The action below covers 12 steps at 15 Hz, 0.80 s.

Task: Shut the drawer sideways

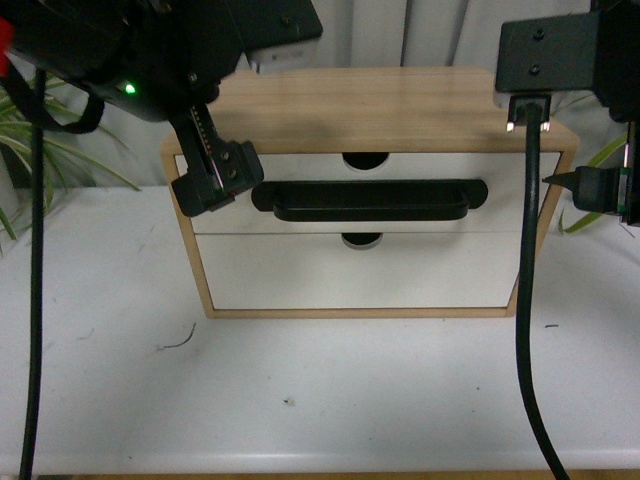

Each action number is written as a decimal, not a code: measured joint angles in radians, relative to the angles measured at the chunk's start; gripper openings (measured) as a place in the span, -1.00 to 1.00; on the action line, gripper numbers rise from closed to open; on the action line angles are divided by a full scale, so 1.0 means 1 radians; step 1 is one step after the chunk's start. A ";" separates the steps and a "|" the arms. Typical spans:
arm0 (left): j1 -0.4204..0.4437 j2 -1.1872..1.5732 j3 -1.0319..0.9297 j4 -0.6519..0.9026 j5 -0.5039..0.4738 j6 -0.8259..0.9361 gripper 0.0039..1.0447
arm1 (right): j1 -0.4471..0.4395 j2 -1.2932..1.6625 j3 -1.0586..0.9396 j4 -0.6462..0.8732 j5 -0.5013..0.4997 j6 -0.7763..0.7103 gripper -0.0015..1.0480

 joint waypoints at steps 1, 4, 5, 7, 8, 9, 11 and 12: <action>0.000 -0.084 -0.042 0.002 0.054 -0.077 0.88 | 0.006 -0.067 -0.042 0.004 -0.037 0.064 0.88; 0.040 -0.336 -0.170 0.100 0.052 -0.351 0.88 | 0.012 -0.315 -0.190 0.115 -0.143 0.378 0.88; 0.084 -0.408 -0.218 0.116 0.024 -0.479 0.88 | 0.009 -0.401 -0.267 0.167 -0.172 0.535 0.88; 0.175 -0.617 -0.404 0.135 -0.072 -0.793 0.88 | -0.015 -0.563 -0.433 0.272 -0.191 0.874 0.88; 0.205 -0.724 -0.488 0.124 -0.115 -0.918 0.88 | -0.017 -0.654 -0.516 0.304 -0.186 1.057 0.88; 0.234 -0.821 -0.551 0.095 -0.150 -0.980 0.88 | -0.033 -0.753 -0.592 0.309 -0.175 1.212 0.88; 0.360 -1.063 -0.682 -0.044 -0.161 -1.076 0.88 | -0.041 -0.940 -0.742 0.358 0.020 1.340 0.65; 0.433 -1.151 -0.730 -0.045 -0.105 -1.086 0.84 | -0.076 -1.062 -0.816 0.302 0.072 1.333 0.41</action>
